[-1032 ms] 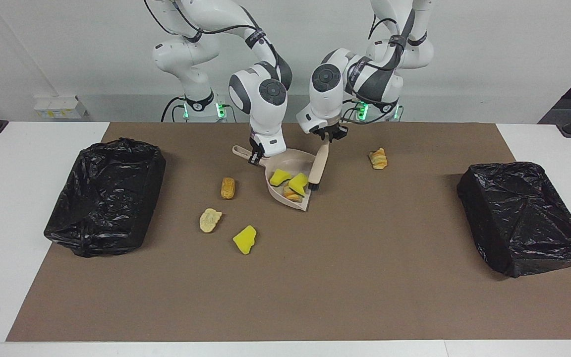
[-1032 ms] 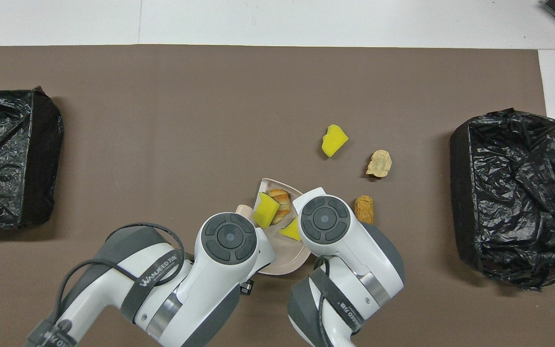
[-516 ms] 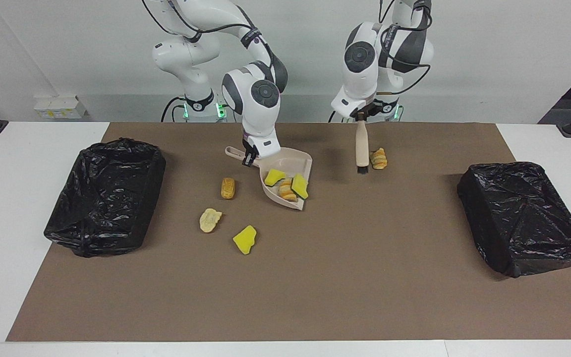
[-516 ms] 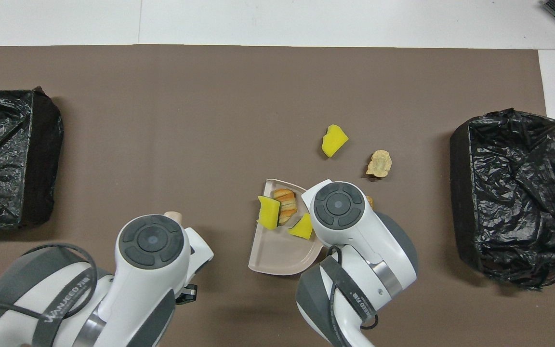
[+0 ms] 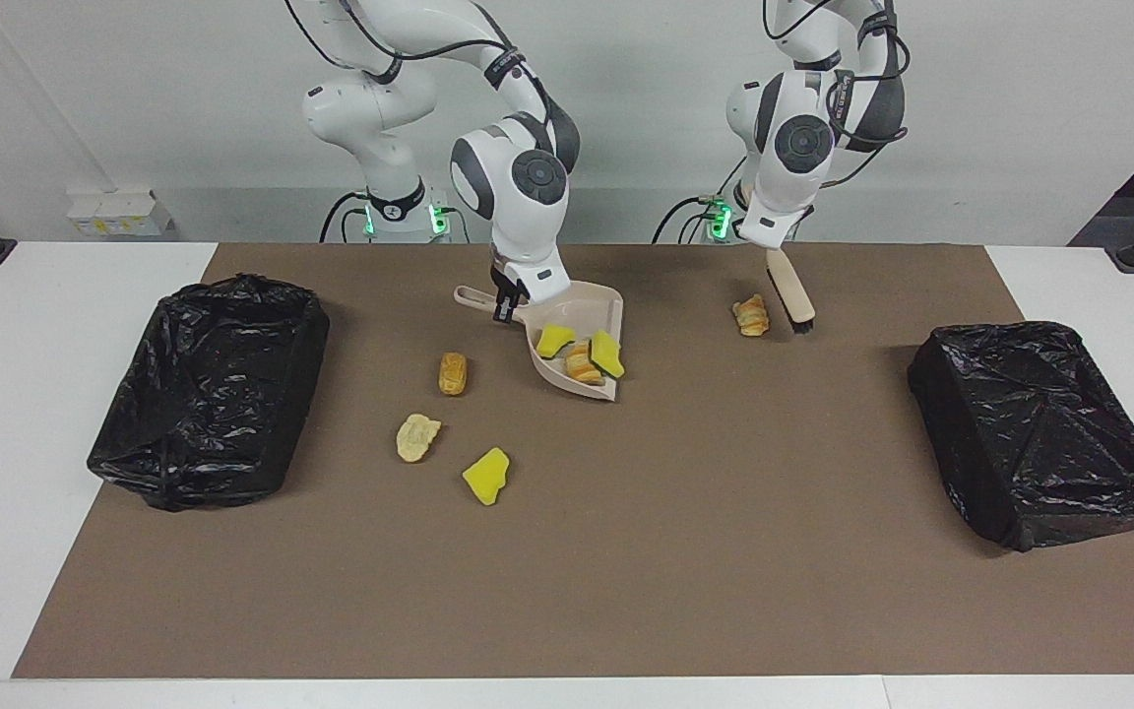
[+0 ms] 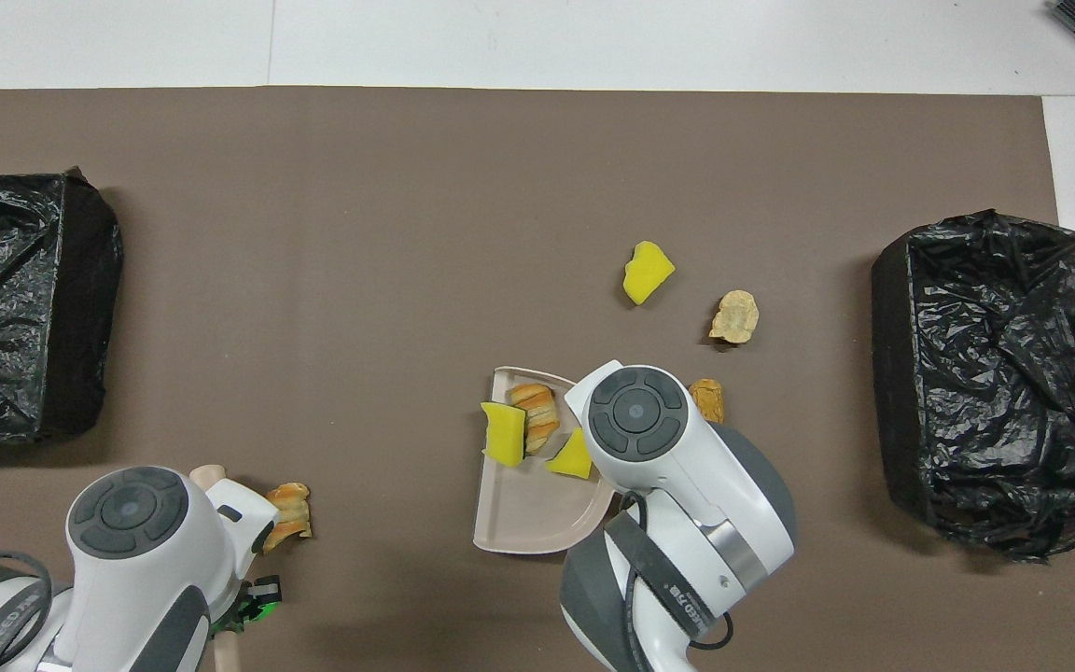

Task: Sweep and dump trash in bin
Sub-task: 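Draw the brush back toward the remaining scraps with the left gripper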

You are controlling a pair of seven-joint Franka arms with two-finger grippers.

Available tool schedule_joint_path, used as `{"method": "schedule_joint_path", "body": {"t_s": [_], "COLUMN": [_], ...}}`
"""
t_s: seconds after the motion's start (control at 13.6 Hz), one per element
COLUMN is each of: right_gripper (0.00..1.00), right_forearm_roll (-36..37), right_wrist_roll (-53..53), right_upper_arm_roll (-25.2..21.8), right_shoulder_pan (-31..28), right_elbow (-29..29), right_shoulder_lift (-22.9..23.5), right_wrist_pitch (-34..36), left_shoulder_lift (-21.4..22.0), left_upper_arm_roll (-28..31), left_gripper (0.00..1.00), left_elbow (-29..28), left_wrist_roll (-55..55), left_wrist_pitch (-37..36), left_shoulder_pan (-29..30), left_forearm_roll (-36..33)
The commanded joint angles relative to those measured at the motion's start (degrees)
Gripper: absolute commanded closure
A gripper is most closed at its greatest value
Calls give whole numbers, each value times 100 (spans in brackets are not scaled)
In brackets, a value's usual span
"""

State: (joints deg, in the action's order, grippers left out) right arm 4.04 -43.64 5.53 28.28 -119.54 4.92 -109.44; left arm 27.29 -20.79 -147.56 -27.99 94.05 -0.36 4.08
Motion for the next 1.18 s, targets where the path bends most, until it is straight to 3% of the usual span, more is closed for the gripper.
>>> {"method": "schedule_joint_path", "body": {"t_s": [0.0, 0.44, 0.81, 1.11], "right_gripper": [100, 100, 100, 100], "right_forearm_roll": [-114, 61, 325, 440], "right_wrist_roll": [-364, -584, -602, -541], "right_upper_arm_roll": [9, 9, 9, 9], "right_shoulder_pan": [-103, 1, 37, 55], "right_elbow": [28, 71, 335, 643], "right_shoulder_lift": [-17, 185, 255, 361], "right_wrist_pitch": [-51, 19, 538, 846], "left_shoulder_lift": [303, -469, -1760, -2236], "left_upper_arm_roll": [-21, -161, -750, -1136], "left_gripper": [100, 100, 100, 100], "left_elbow": [-492, -449, 367, 1062], "left_wrist_roll": [-137, -1075, -1569, -1710], "left_wrist_pitch": [507, 1930, 2968, 3093], "left_shoulder_pan": [97, -121, -131, -131], "left_forearm_roll": [119, 664, 804, 813]}}
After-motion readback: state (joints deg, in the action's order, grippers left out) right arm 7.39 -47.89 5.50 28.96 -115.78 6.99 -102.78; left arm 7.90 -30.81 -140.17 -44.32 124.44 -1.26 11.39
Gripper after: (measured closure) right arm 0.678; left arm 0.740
